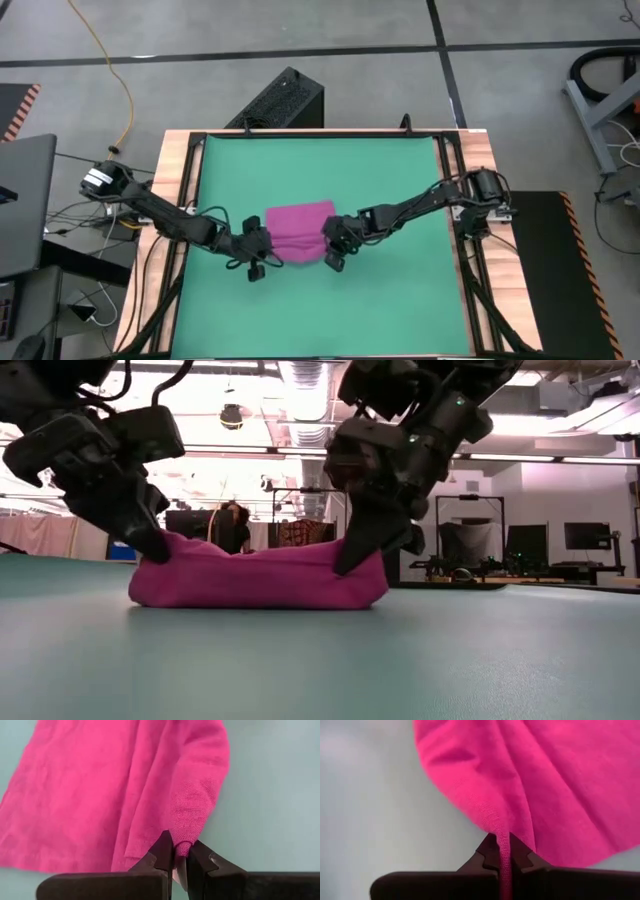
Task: Roll towel
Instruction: Roll the pink towel
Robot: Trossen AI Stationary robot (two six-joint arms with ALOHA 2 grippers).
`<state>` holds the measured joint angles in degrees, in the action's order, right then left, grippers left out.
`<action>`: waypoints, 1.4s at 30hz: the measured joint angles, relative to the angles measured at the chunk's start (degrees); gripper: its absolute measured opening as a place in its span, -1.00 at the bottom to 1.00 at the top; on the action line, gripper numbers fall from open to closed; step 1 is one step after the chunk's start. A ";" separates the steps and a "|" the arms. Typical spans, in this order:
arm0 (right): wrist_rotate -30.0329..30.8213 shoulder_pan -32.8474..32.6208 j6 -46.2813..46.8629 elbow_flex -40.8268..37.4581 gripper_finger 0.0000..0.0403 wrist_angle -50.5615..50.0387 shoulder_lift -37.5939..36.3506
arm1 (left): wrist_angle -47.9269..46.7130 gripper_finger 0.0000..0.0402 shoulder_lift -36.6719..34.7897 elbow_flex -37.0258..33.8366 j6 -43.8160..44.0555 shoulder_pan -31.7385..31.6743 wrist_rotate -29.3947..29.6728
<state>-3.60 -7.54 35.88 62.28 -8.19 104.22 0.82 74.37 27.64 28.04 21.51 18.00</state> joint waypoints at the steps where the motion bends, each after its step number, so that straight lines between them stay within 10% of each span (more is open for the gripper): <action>1: -0.04 0.50 0.70 0.00 -0.92 0.00 0.00 | -0.26 -0.95 0.01 0.00 -0.04 -0.07 -0.18; 42: 0.99 9.89 6.18 0.68 -0.92 4.58 7.25 | -5.12 -0.70 -3.06 -4.81 -1.00 -1.80 -7.76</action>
<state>-2.61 2.35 42.06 62.96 -3.61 111.48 -4.30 71.31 22.83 27.04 19.70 10.24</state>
